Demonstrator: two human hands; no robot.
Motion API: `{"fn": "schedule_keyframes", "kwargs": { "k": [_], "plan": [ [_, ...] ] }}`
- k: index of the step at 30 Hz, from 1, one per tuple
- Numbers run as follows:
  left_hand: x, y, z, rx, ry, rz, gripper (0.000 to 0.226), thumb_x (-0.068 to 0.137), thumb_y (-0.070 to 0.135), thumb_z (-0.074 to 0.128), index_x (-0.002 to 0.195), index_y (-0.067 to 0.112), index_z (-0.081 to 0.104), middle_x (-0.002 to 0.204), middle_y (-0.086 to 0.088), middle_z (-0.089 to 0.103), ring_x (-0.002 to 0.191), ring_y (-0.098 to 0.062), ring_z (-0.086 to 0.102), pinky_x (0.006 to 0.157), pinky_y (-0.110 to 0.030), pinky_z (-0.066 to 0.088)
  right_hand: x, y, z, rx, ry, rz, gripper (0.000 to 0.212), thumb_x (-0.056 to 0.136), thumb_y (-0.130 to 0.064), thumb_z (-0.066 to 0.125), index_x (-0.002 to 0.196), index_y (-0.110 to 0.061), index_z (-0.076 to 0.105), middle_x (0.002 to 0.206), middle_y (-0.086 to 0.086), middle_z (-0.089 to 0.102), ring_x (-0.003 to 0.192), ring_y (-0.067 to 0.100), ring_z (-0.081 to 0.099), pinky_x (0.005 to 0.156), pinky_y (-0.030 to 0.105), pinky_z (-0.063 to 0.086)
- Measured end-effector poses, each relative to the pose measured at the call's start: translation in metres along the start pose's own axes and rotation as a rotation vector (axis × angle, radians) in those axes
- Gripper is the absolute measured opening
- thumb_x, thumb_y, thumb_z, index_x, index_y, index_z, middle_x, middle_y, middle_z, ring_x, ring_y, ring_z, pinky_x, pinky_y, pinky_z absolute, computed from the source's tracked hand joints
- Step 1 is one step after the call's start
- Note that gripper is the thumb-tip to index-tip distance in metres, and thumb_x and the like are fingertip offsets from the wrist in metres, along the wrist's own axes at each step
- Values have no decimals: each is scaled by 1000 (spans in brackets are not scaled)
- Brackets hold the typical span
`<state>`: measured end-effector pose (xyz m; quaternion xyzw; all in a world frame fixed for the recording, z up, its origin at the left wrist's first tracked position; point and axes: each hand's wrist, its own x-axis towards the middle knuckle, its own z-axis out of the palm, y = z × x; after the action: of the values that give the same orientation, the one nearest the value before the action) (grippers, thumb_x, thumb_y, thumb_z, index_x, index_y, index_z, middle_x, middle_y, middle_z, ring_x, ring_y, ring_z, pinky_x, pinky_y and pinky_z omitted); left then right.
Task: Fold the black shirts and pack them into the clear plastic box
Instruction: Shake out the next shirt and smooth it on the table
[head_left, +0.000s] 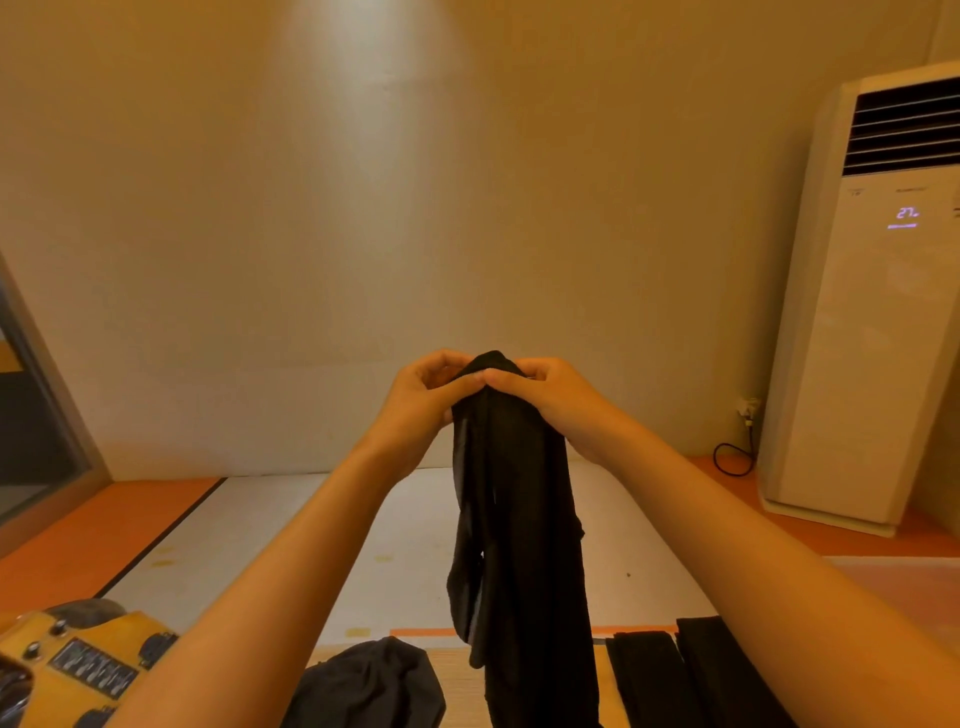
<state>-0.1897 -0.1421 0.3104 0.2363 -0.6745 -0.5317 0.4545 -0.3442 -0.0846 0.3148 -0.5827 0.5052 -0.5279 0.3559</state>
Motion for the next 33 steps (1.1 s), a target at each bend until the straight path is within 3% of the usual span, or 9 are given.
{"fn": "schedule_keyframes", "kwargs": {
  "k": [4,8,14,16,20,22,26,30,33],
  "plan": [
    [-9,-9,0,13,-31,-28,31,86,25,66,115,15,60,108,-7,68,99,-20,69,83,-32,57,1,1,-5,51,47,-29,23,92,-31,62,105,-13,69,99,8,72,90,21,70,74,26,58],
    [-28,-53,3,335,-111,-96,38,82,26,75,115,26,57,110,2,64,93,-14,66,82,-28,55,2,-3,-12,227,153,-11,19,92,-28,63,99,-12,68,95,10,70,87,24,68,74,32,56],
    [-47,-106,14,460,-98,-173,20,90,30,65,107,25,55,105,5,60,91,-7,61,68,-13,50,1,-7,-19,302,211,4,18,92,-31,61,98,-14,67,99,9,69,92,24,67,74,32,56],
    [-47,-111,21,451,-108,-219,30,89,36,65,113,24,51,111,6,56,94,-6,58,67,-11,48,-1,-6,-21,317,219,5,20,93,-31,61,100,-13,66,101,10,69,93,25,66,72,30,56],
    [-49,-125,23,192,-234,-575,83,71,74,61,130,21,40,130,-2,50,117,-20,53,93,-32,47,-6,-4,-27,334,240,13,23,92,-32,61,102,-12,66,104,11,69,95,26,66,72,31,56],
    [-55,-136,20,129,-311,-697,93,63,84,56,131,21,42,131,-4,51,122,-24,52,98,-36,47,-9,-2,-33,342,259,15,22,92,-32,62,101,-13,66,101,9,69,94,25,66,70,30,56],
    [-67,-155,25,177,-301,-643,59,81,60,58,120,15,54,122,-6,60,113,-20,59,98,-35,50,-16,8,-43,364,299,32,20,92,-31,62,102,-14,66,97,6,70,92,23,67,67,29,55],
    [-63,-158,30,-53,-60,-571,38,90,16,65,125,9,54,117,-14,65,105,-23,65,85,-28,53,-24,30,-44,354,315,88,20,91,-31,63,100,-14,67,96,8,70,89,25,67,70,32,56],
    [-54,-148,21,-288,75,-579,30,91,6,61,121,11,56,114,-18,67,102,-26,67,80,-30,55,-27,39,-51,376,335,112,20,90,-30,64,102,-14,67,97,8,71,89,25,68,72,33,57]
  ]
}}
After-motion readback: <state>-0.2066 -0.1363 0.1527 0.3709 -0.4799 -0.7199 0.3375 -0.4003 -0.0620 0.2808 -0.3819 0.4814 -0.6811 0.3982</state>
